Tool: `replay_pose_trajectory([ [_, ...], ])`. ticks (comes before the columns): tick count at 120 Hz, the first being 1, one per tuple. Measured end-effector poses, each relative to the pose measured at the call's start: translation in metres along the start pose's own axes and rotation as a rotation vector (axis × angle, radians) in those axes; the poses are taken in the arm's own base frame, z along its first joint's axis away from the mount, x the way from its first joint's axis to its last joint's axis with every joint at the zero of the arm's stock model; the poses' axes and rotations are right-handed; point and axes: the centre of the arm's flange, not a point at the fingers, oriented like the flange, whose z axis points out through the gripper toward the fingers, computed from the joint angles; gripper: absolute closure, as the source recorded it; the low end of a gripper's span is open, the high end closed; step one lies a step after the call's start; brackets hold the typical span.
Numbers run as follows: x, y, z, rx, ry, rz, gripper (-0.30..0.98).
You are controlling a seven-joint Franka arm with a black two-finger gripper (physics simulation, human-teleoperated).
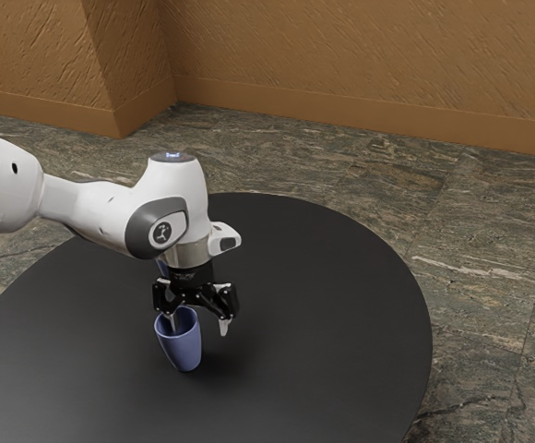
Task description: Place the right cup onto the left cup
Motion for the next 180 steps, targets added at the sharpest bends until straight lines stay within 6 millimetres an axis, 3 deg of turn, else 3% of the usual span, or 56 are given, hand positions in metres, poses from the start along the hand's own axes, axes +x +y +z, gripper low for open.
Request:
replay_pose_trajectory([
  [86, 0.006, -0.007, 0.003, 0.002, 0.006, -0.025, 0.62],
  [121, 0.006, -0.009, -0.001, 0.003, 0.009, -0.028, 0.75],
  [160, -0.005, -0.011, -0.046, -0.011, 0.064, -0.024, 0.77],
  [180, -0.006, -0.009, -0.081, -0.013, 0.084, -0.014, 0.77],
])
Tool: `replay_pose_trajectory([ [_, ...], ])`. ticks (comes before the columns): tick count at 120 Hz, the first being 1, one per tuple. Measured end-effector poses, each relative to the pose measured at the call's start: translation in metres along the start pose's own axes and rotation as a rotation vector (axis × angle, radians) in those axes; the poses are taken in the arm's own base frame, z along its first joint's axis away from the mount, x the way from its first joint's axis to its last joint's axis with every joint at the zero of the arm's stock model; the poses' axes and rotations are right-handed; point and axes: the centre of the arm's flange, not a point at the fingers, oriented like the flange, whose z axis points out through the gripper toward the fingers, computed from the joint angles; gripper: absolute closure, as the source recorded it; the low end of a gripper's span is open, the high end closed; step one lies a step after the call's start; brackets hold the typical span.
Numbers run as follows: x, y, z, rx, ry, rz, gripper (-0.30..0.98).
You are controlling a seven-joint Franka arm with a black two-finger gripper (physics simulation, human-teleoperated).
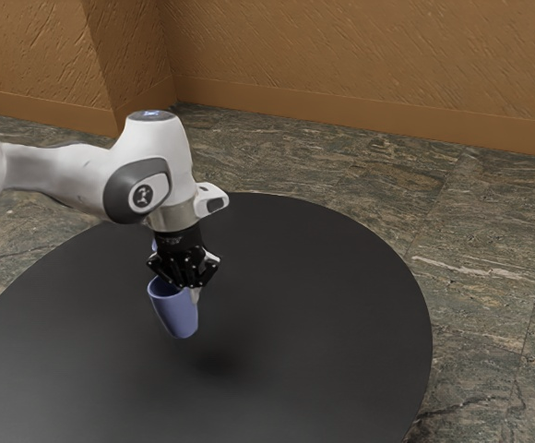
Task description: Place the right cup onto the left cup
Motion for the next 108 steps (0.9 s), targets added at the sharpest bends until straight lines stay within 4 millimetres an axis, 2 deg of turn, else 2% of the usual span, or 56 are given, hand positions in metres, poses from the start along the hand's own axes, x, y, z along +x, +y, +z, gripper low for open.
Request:
replay_pose_trajectory([
  [11, 0.006, 0.004, -0.023, 0.001, 0.012, 0.008, 0.77],
  [65, 0.024, 0.014, -0.1, 0.056, 0.013, 0.055, 0.77],
  [80, 0.034, 0.008, -0.108, 0.068, 0.009, 0.053, 0.77],
  [99, 0.064, -0.016, -0.11, 0.074, 0.005, 0.014, 0.77],
  [108, 0.075, -0.014, -0.111, 0.075, 0.011, 0.018, 0.77],
])
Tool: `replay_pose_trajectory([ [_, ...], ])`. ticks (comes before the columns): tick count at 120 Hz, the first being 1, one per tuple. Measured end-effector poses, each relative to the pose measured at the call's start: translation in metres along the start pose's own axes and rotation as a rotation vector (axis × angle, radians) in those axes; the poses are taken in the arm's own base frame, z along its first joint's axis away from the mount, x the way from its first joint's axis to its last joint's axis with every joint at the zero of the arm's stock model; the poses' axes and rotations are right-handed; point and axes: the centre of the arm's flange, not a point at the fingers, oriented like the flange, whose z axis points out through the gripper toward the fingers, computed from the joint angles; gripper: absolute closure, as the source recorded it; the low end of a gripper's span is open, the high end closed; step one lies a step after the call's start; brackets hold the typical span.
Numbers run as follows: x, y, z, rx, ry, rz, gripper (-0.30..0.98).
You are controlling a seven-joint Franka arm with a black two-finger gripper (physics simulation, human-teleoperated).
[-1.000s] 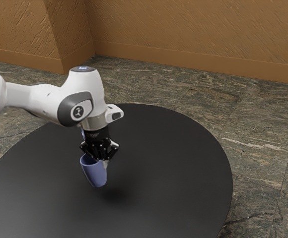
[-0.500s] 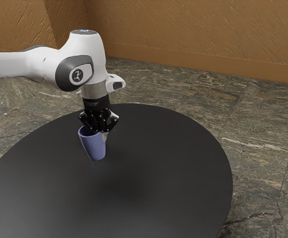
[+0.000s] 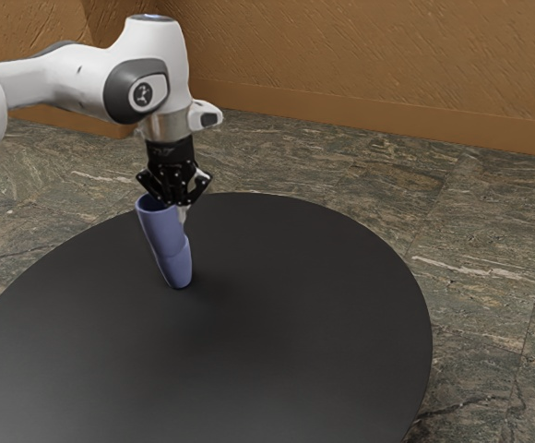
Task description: Place the right cup onto the left cup
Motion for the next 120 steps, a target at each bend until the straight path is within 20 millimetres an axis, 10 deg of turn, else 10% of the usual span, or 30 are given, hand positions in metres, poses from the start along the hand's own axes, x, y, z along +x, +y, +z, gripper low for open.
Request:
replay_pose_trajectory([
  [51, 0.058, 0.004, 0.004, 0.002, 0.023, 0.018, 0.76],
  [120, 0.093, -0.046, 0.006, -0.004, 0.031, -0.018, 0.77],
])
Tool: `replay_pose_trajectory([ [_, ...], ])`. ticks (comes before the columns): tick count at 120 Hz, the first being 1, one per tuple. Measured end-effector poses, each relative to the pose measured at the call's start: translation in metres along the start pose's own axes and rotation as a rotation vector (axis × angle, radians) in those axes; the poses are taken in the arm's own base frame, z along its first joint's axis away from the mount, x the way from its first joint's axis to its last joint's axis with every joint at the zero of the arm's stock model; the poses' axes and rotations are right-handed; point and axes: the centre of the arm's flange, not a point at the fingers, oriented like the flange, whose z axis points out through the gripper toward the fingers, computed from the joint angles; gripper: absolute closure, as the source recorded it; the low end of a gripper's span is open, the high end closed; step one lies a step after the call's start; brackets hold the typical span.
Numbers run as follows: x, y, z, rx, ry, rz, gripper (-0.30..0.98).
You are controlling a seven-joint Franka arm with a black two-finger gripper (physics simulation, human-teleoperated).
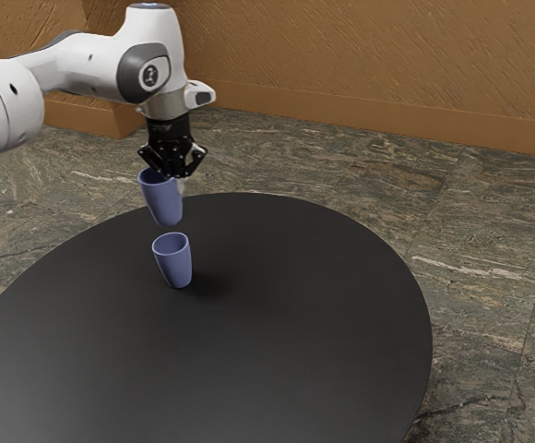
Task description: Place the right cup onto the left cup
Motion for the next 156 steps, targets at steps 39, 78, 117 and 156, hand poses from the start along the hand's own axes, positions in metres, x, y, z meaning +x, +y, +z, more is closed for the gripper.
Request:
replay_pose_trajectory([
  [39, 0.012, -0.009, 0.018, 0.005, -0.012, 0.003, 0.77],
  [78, 0.023, -0.006, 0.035, 0.007, -0.018, 0.02, 0.77],
  [117, 0.03, -0.021, 0.051, 0.013, -0.031, 0.004, 0.77],
  [156, 0.022, -0.019, 0.058, 0.007, -0.032, 0.011, 0.77],
])
